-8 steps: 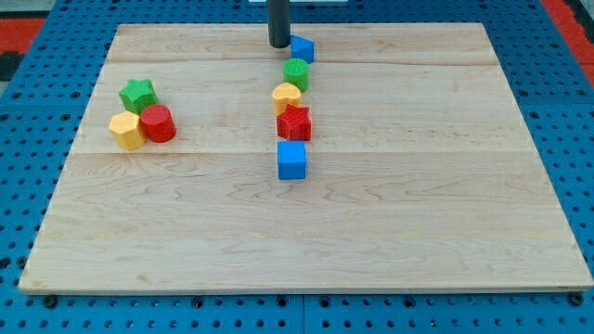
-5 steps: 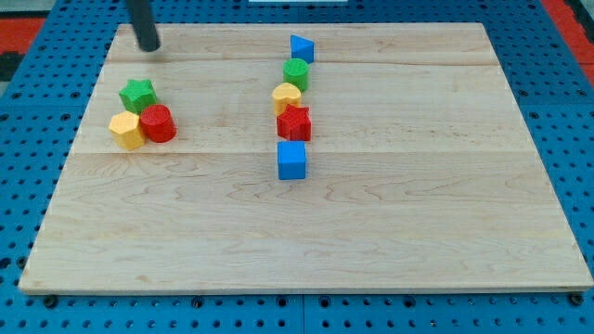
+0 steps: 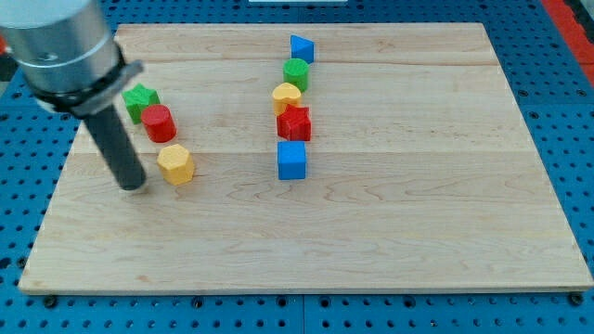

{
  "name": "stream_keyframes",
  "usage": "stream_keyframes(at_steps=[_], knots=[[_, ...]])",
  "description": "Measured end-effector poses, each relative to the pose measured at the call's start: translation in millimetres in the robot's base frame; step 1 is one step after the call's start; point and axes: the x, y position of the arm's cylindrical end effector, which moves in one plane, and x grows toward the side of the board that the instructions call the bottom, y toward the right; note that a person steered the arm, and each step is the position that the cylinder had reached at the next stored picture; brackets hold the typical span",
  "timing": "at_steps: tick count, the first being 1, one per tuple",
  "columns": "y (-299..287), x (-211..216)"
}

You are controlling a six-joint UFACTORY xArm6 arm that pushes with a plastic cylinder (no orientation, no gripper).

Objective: Place the yellow hexagon below the blue cube

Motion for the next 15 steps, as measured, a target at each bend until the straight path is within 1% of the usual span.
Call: stream_keyframes(at_steps=[1, 2, 3, 4, 5, 6, 7, 8, 9, 10, 11, 12, 13, 14, 15], knots=[[12.2, -14.0], [62.3, -13.4], [44.3, -41.3], [53.9, -41.3], [77.0, 10.8], [70.7, 24.7], [56.1, -8.2], [100.8, -13.7], [121.6, -8.2], [129.5, -21.7], [148.2, 16.8], [148.3, 35.7], [175.3, 36.8], [216.5, 43.1], [172.0, 66.5]])
